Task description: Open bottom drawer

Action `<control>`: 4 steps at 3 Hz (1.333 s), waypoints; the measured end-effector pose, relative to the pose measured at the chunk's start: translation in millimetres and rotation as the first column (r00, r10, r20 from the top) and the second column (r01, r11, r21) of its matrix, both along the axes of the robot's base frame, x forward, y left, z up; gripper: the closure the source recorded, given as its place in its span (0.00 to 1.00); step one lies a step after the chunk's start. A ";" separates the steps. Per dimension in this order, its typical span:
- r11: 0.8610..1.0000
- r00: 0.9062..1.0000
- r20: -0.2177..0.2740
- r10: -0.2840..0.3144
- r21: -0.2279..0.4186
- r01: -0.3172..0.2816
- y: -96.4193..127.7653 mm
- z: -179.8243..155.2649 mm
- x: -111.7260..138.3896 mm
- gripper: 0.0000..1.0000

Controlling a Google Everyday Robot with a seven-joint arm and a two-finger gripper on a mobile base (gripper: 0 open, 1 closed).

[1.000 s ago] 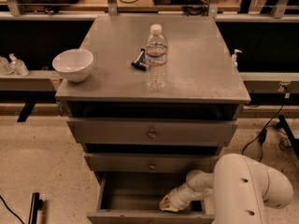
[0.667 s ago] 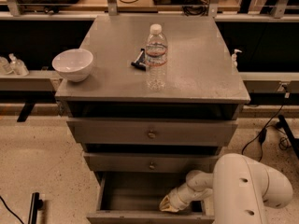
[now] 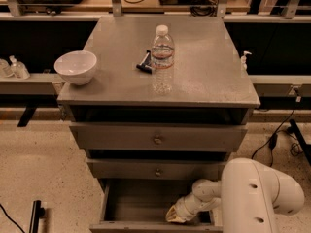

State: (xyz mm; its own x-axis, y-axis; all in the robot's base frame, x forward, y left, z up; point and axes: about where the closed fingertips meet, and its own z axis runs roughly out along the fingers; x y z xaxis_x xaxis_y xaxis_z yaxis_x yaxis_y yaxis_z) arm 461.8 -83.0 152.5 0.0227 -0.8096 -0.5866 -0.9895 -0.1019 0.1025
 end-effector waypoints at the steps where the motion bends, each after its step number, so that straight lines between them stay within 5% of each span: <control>1: 1.000 1.000 -0.006 -0.019 -0.020 0.019 -1.2 -0.6 -12.3 1.00; 4: 0.999 0.999 -0.028 -0.033 -0.027 0.032 -2.5 -0.8 -24.2 1.00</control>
Offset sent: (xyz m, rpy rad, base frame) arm -0.0473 -0.0069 0.0006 -0.0556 0.0539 -0.0690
